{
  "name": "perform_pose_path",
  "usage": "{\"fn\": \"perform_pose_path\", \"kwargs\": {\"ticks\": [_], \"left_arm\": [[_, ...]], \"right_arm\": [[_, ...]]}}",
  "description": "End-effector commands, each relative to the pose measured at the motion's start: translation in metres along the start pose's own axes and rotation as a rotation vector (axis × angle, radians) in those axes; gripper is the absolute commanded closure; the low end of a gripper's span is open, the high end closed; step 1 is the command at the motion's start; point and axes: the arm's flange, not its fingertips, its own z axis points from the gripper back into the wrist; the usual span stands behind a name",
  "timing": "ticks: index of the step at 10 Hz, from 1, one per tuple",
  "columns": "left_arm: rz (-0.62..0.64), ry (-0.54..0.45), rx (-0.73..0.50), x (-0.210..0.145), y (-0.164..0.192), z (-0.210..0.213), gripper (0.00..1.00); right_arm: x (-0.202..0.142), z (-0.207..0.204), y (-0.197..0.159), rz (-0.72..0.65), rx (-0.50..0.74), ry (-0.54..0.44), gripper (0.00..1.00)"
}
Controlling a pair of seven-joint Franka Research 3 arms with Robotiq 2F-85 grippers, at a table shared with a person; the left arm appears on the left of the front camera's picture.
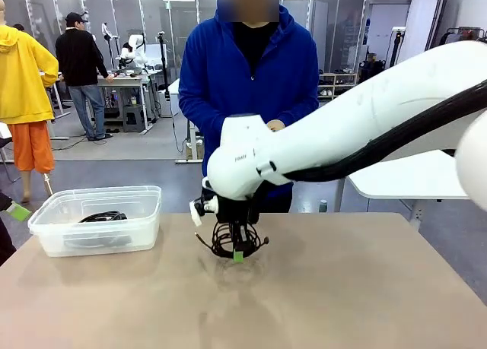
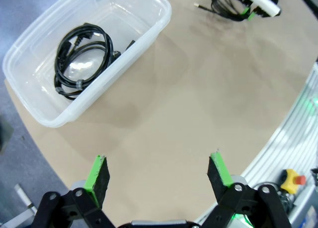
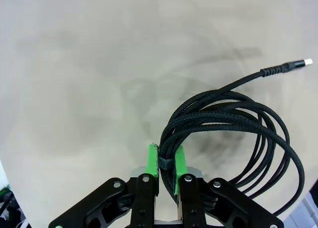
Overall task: Organize and store the cables.
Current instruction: Place the USB Extension Cable into the Organizing box.
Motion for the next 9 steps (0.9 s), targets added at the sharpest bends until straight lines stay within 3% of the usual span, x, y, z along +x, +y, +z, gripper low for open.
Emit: {"fn": "perform_pose_path", "kwargs": {"ticks": [1, 3, 4, 5, 7, 9], "left_arm": [[-0.001, 0.009, -0.003, -0.002, 0.0, 0.002, 0.0], [-0.001, 0.009, -0.003, -0.002, 0.0, 0.002, 0.0], [-0.001, 0.009, -0.003, -0.002, 0.0, 0.002, 0.0], [-0.001, 0.009, -0.003, -0.002, 0.0, 0.002, 0.0], [-0.001, 0.009, -0.003, -0.002, 0.0, 0.002, 0.0], [-0.001, 0.009, -0.003, -0.002, 0.0, 0.002, 0.0]], "right_arm": [[0.011, -0.004, 0.007, -0.047, -0.042, 0.061, 1.0], [0.008, 0.001, 0.009, -0.038, -0.042, 0.066, 0.51], [0.005, 0.002, 0.01, -0.042, -0.047, 0.072, 0.43], [0.003, 0.003, 0.011, -0.046, -0.048, 0.076, 0.17], [-0.002, 0.012, 0.015, -0.06, -0.068, 0.065, 0.0], [-0.012, 0.02, 0.019, -0.068, -0.086, 0.056, 0.0]]}}
